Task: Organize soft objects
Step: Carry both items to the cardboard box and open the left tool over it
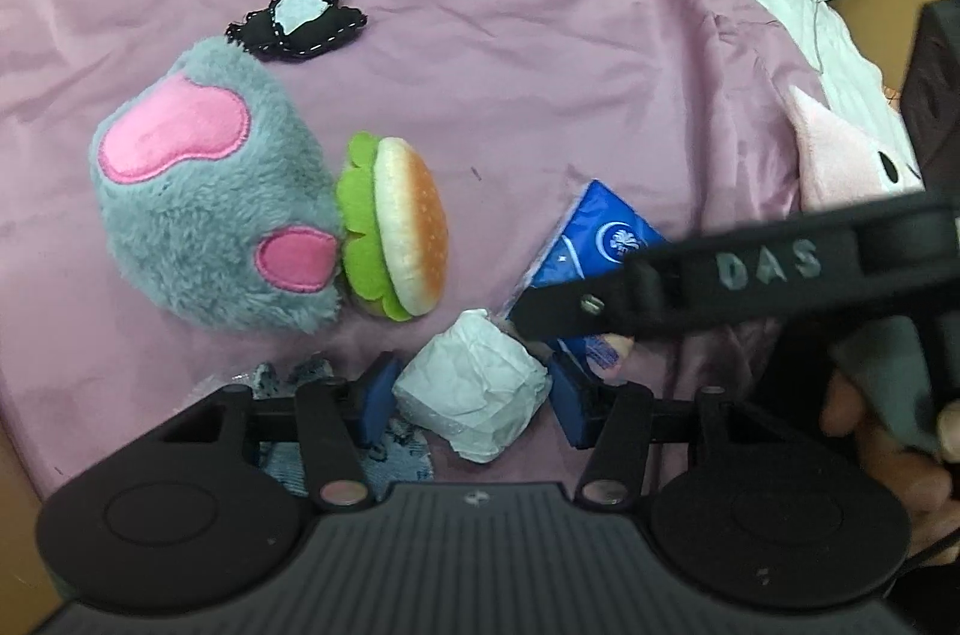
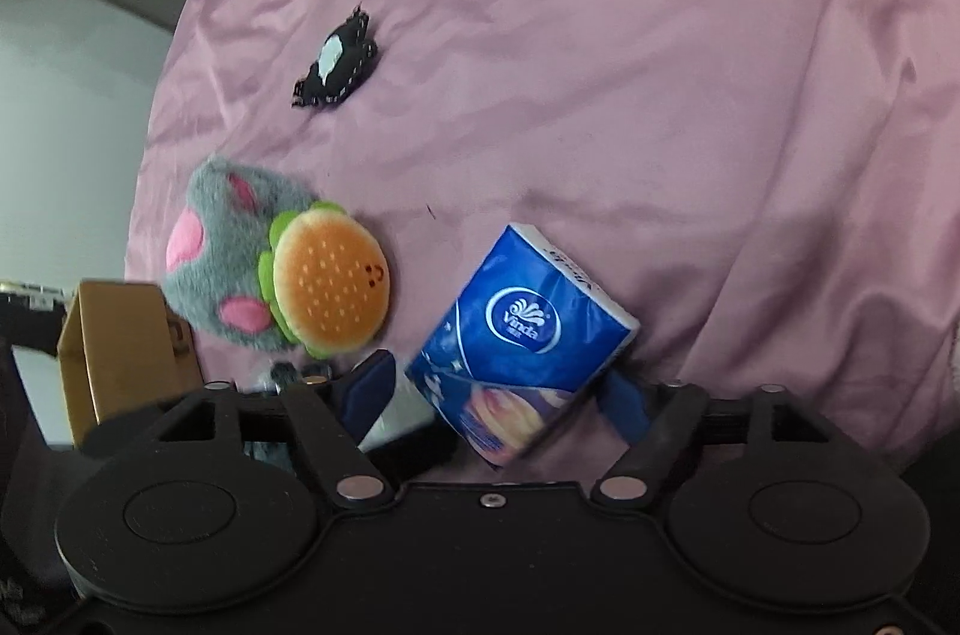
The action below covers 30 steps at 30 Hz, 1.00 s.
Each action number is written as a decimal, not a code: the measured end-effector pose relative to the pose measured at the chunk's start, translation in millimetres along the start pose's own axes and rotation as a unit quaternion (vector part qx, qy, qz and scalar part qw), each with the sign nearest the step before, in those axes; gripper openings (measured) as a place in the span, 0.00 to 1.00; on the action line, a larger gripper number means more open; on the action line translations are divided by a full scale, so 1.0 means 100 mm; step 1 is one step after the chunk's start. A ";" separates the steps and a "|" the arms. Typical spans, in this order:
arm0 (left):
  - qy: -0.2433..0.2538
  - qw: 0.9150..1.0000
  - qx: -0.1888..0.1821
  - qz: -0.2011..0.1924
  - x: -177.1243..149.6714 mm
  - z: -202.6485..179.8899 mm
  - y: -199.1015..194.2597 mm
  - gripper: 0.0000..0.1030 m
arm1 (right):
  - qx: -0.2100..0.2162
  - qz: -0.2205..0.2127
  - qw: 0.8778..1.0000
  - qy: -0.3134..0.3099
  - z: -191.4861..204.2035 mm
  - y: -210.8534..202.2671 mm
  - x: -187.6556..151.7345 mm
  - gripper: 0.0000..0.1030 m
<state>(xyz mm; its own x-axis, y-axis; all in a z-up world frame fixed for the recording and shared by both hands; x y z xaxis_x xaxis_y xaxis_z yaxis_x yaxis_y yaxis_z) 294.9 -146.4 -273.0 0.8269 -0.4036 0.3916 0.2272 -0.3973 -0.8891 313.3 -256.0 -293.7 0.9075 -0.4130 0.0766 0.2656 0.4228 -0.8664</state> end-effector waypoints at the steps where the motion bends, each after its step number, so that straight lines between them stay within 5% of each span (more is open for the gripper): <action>1: -0.004 1.000 -0.003 -0.003 0.00 0.00 -0.02 0.51 | -0.001 -0.006 1.000 0.004 0.01 -0.01 0.01 0.71; 4: -0.008 1.000 0.000 -0.012 -0.01 0.00 -0.11 0.51 | -0.015 -0.028 0.999 0.013 -0.01 -0.02 0.03 0.59; 13: -0.028 0.998 0.016 -0.047 -0.06 0.08 -0.45 0.51 | -0.055 -0.058 0.997 0.019 0.10 0.05 0.01 0.67; 17: -0.032 0.997 0.025 -0.062 -0.13 0.11 -0.60 0.51 | -0.086 -0.084 0.993 0.007 0.15 0.05 0.00 0.57; 30: -0.052 0.989 0.049 -0.126 -0.24 0.32 -1.10 0.51 | -0.072 -0.118 0.990 -0.016 0.41 -0.40 -0.24 0.55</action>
<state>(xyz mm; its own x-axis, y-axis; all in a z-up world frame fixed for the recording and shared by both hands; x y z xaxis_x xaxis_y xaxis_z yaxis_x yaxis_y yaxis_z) 266.0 -66.8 -192.1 0.7850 -0.2129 0.5818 0.4777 -0.3900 -0.7872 294.3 -229.9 -240.5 0.8363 -0.4601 0.2983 0.4236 0.1967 -0.8842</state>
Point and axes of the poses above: each gripper's, at about its wrist camera, not at the fingertips, and y roughly the way its jaws point, z to its left, x to its top, the point moved 6 cm from there along y, roughly the way its jaws point, and after that the axes turned 11 degrees about y, right-handed, at the moved point
